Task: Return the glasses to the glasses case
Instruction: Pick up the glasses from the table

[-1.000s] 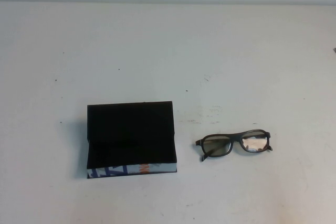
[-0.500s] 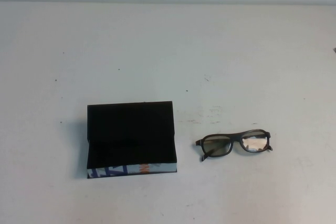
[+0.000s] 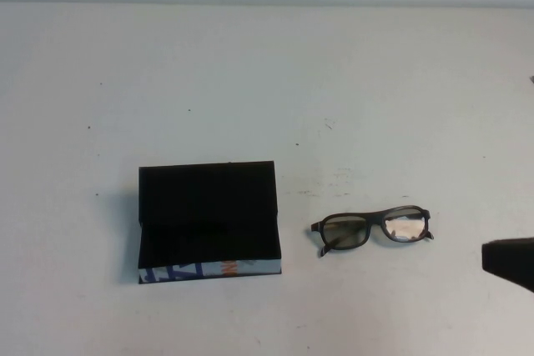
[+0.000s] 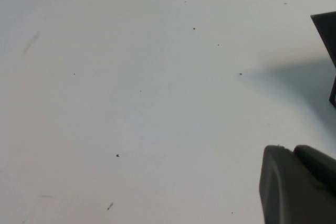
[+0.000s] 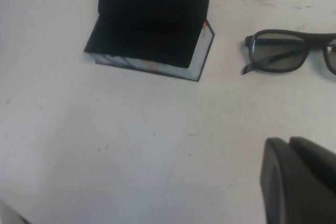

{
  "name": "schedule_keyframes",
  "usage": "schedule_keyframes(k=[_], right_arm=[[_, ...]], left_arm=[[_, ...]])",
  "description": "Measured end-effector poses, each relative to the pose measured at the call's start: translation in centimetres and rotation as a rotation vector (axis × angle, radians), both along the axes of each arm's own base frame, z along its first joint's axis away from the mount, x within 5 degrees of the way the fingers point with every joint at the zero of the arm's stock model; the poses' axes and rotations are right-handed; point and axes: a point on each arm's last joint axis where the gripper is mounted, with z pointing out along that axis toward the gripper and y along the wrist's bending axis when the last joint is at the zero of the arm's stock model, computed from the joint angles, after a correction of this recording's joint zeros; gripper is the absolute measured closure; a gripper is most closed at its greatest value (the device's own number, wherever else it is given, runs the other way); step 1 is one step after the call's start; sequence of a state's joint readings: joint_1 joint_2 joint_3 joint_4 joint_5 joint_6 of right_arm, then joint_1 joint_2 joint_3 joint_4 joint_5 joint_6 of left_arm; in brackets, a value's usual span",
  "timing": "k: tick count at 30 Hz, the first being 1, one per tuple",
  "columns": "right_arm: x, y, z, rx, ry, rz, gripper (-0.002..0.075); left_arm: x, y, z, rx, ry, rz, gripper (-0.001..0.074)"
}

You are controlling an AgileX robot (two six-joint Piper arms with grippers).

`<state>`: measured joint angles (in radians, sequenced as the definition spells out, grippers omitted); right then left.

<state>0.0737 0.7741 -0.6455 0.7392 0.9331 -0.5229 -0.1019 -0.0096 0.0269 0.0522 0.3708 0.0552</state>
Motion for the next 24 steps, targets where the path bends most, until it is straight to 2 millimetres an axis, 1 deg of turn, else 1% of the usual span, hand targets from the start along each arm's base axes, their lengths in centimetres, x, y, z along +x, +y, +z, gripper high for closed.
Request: schedule_keyframes(k=[2,4,7,10,12,16,19,24], right_arm=[[1.4,0.4,0.5,-0.036,-0.003,0.070,0.0739],[2.6,1.2,0.6,-0.099,-0.023,0.169,0.0739],[3.9,3.0,0.2,-0.216,-0.028,0.341,0.0739],[5.4,4.9,-0.7,-0.359,-0.017,0.493,0.0739],[6.8,6.0,-1.5,-0.466,-0.014,0.570,0.0739],[9.8,7.3,-3.0,-0.641,-0.002,0.677,0.0722],[12.2,8.1,-4.3,-0.727,0.001,0.769,0.0670],[15.1,9.2,-5.5,-0.831,-0.092,0.954,0.0516]], left_arm=[[0.0,0.0,0.0,0.000,0.000,0.000,0.0736],[0.0,0.0,0.0,0.000,0.000,0.000,0.0736],[0.0,0.0,0.0,0.000,0.000,0.000,0.0736],[0.0,0.0,0.0,0.000,0.000,0.000,0.0736],[0.0,0.0,0.0,0.000,0.000,0.000,0.0736],[0.0,0.0,0.0,0.000,0.002,0.000,0.0736],[0.0,0.0,0.0,0.000,0.002,0.000,0.0736],[0.0,0.0,0.0,0.000,0.002,0.000,0.0736]])
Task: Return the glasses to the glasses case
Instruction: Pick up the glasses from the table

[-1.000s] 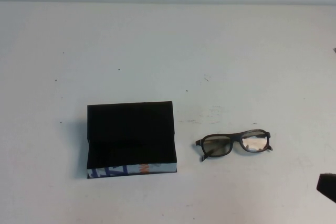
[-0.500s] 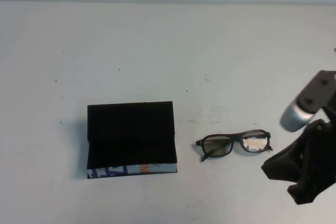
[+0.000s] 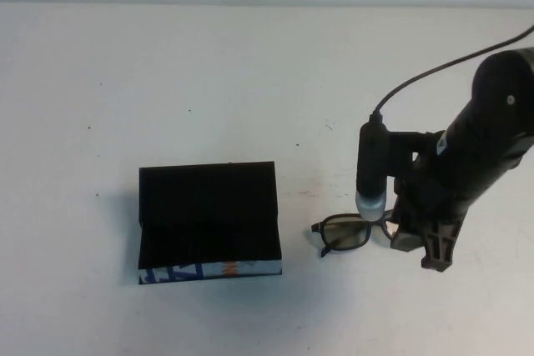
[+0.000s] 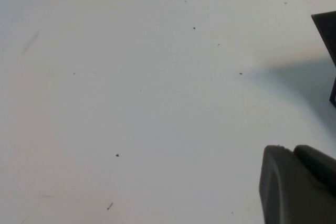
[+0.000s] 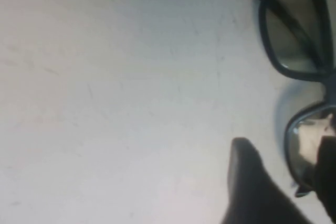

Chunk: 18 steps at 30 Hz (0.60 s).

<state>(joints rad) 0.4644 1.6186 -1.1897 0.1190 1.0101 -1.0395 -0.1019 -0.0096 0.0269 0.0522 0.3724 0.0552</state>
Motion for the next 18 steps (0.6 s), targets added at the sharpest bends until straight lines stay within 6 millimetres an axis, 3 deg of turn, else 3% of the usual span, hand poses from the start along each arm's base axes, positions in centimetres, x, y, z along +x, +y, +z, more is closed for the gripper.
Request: schedule_keyframes(k=[7,18], right_arm=[[3.0,0.9,-1.6,-0.087,-0.056,0.143,0.0380],[5.6,2.2,-4.0,-0.112,-0.042,0.201,0.0363]], left_arm=[[0.0,0.0,0.0,0.000,0.000,0.000,0.0736],[0.0,0.0,0.0,0.000,0.002,0.000,0.0736]])
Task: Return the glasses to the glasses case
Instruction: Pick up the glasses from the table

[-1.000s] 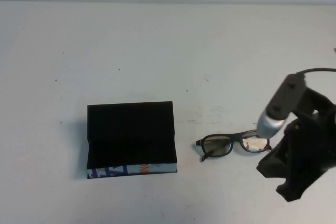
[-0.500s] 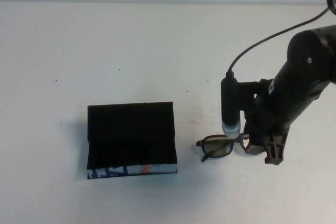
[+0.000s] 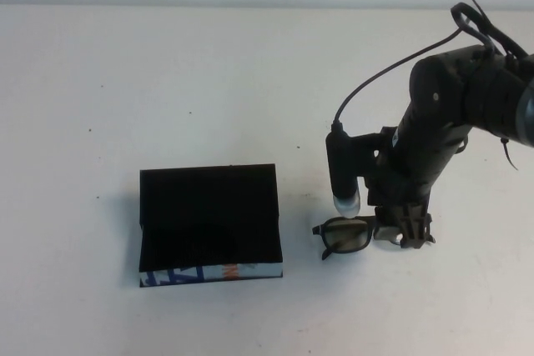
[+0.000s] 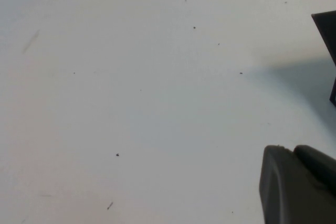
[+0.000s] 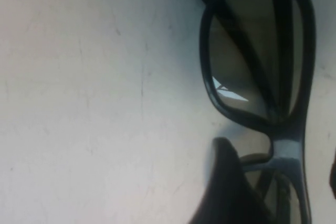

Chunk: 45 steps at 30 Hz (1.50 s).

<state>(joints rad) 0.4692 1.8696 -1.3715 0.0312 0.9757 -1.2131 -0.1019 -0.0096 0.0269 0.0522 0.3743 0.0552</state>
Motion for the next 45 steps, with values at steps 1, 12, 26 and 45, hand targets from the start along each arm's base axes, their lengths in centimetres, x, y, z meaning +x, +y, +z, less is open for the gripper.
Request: schedule_keyframes(k=[1,12,26,45], right_arm=[[0.1,0.1,-0.2,-0.003,0.004,0.002,0.0363],[0.7,0.4,-2.3,-0.012,0.027,0.022,0.0362],[0.4,0.4,-2.5,-0.020,0.071,0.027,0.0369],[-0.4,0.1,-1.7,-0.064,0.107,0.025,0.0683]], left_arm=[[0.0,0.0,0.0,0.000,0.000,0.000,0.0736],[0.0,0.0,0.0,0.000,0.000,0.000,0.0736],[0.0,0.0,0.0,0.000,-0.002,0.000,0.0736],[0.0,0.0,0.0,0.000,-0.002,0.000,0.0736]])
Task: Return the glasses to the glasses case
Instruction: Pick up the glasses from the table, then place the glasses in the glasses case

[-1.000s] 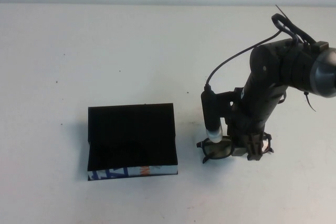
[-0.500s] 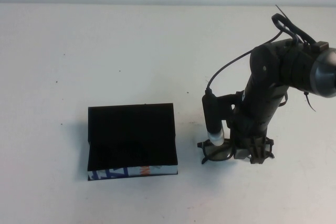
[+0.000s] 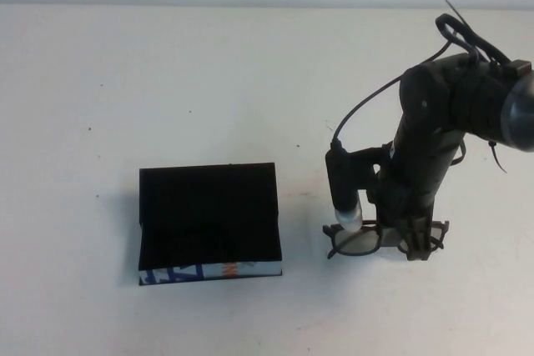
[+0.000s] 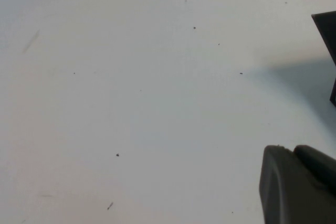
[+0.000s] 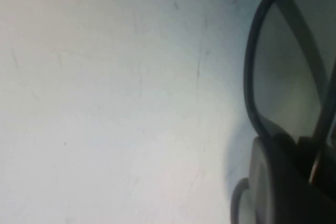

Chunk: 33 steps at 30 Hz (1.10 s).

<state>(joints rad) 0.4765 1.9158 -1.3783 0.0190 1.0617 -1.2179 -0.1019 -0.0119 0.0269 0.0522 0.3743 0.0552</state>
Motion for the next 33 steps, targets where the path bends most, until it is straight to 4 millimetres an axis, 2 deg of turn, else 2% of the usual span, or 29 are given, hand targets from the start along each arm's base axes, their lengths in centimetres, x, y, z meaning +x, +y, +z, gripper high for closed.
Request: schedule_keyframes(k=[3,5,9,12,14,16,21,26,33], right_arm=[[-1.2,0.5,2.2,0.001,-0.009,0.001,0.0683],[-2.0,1.7,4.2,0.017,-0.029,0.022,0.0683],[-3.0,5.5,8.1,0.076,-0.104,0.097,0.0684],[-3.1,9.0,9.3,0.125,-0.144,0.137,0.0684],[-3.0,11.2,9.4,0.150,-0.153,0.159,0.0684],[-2.8,13.3,8.5,0.162,-0.144,0.176,0.0684],[-2.7,16.8,6.0,0.174,-0.105,0.213,0.0684],[-3.0,18.3,4.5,0.179,-0.075,0.232,0.0684],[-2.7,18.6,3.1,0.159,-0.055,0.233,0.0685]], left_arm=[[0.0,0.0,0.0,0.000,0.000,0.000,0.0736],[0.0,0.0,0.0,0.000,0.000,0.000,0.0736],[0.0,0.0,0.0,0.000,0.000,0.000,0.0736],[0.0,0.0,0.0,0.000,0.000,0.000,0.0736],[0.0,0.0,0.0,0.000,0.000,0.000,0.0736],[0.0,0.0,0.0,0.000,0.000,0.000,0.0736],[0.0,0.0,0.0,0.000,0.000,0.000,0.0736],[0.0,0.0,0.0,0.000,0.000,0.000,0.0736],[0.0,0.0,0.0,0.000,0.000,0.000,0.0736]])
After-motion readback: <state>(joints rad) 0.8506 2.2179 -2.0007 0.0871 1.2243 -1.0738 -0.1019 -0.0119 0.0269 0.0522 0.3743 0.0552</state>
